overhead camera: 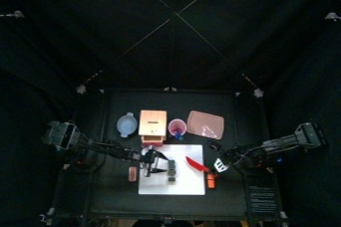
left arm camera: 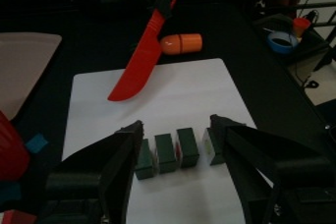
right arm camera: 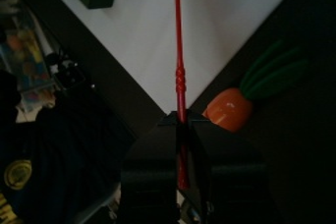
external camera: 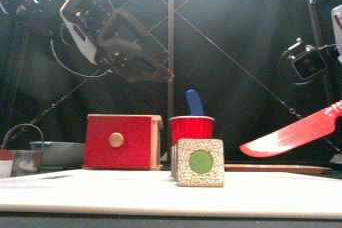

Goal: Place sushi on board then cut the sushi with the knife then place the pieces on the plate
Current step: Place the 4 sushi pieces on the plate

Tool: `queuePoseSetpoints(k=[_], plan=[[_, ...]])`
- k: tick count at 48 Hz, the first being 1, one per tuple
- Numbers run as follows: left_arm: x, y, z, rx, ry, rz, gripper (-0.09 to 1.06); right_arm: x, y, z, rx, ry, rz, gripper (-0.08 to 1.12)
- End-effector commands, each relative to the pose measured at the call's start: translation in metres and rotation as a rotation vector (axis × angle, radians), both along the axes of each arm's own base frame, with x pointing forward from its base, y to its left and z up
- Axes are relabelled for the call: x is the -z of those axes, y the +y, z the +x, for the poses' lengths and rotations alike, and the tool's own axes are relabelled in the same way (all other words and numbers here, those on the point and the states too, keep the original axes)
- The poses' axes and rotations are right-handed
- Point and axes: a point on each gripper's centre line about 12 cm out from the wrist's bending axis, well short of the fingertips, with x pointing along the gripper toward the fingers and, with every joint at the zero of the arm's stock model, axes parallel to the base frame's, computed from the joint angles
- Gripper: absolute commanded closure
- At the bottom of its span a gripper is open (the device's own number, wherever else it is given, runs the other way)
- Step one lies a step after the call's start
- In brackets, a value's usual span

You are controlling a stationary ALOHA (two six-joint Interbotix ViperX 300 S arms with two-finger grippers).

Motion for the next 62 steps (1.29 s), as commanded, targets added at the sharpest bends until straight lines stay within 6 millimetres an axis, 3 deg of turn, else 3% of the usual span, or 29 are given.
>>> queuePoseSetpoints(k=[1, 14, 34, 44, 47, 53, 62], plan=[[-0.008, -0.001, 0.002, 0.0, -0.03, -0.007, 0.07, -0.008, 0.001, 0.004, 0.018, -0.007, -0.008, 0.65], [-0.004, 0.0, -0.001, -0.002, -0.016, -0.005, 0.07, -0.016, 0.011, 0.011, 0.02, -0.024, 0.015, 0.45], [0.005, 0.002, -0.008, -0.016, 0.011, -0.015, 0.07, -0.015, 0.022, 0.033, 0.021, -0.024, 0.034, 0.45], [0.007, 0.003, -0.01, -0.019, 0.021, -0.015, 0.07, -0.015, 0.018, 0.036, 0.001, -0.039, -0.008, 0.45], [0.007, 0.003, -0.009, -0.018, 0.017, -0.014, 0.07, -0.02, 0.01, 0.043, -0.044, -0.097, -0.105, 0.45], [0.002, 0.004, -0.006, -0.021, 0.003, -0.014, 0.07, -0.034, -0.01, 0.071, -0.249, -0.279, -0.469, 0.45], [-0.004, 0.005, -0.005, -0.025, -0.013, -0.019, 0.07, -0.03, -0.014, 0.128, -0.568, -0.344, -0.853, 0.44]])
